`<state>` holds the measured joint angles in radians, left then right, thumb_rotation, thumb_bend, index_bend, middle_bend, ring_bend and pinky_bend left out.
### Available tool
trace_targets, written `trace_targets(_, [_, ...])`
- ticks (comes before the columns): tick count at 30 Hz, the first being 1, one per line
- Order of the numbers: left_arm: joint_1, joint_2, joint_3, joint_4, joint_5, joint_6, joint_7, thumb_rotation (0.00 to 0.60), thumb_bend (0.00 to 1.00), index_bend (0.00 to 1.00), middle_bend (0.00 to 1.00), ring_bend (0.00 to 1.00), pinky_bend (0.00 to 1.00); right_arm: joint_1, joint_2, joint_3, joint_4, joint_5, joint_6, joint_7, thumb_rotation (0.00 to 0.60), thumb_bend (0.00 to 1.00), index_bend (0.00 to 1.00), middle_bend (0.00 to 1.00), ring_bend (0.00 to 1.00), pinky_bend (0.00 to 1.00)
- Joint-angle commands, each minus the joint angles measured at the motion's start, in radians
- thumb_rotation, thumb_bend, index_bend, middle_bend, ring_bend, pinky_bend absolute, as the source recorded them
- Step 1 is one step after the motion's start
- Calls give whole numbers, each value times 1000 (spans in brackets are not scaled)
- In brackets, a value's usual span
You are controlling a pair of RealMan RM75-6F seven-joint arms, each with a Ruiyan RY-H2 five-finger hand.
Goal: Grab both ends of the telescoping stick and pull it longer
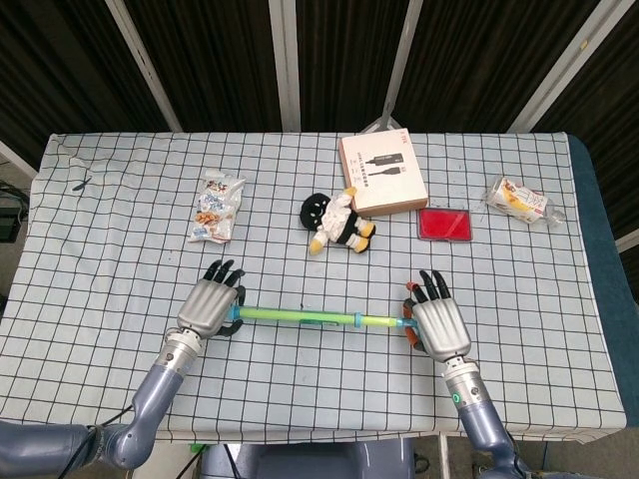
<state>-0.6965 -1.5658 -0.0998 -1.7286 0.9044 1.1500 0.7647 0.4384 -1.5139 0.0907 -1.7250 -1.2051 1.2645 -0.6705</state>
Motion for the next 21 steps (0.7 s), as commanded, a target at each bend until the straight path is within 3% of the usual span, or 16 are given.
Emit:
trace_targets(1, [5,19,4,-15,4,7,-3,600,476,545,144,0,0,-3,10,3,-5,0,4,3,600,513,697,246,0,0])
trace_targets(21, [50,146,34,-72,18,33,-47,600,476,547,144,0,0,-24,102,15,-18,10,27,26,600,514,703,246,0,0])
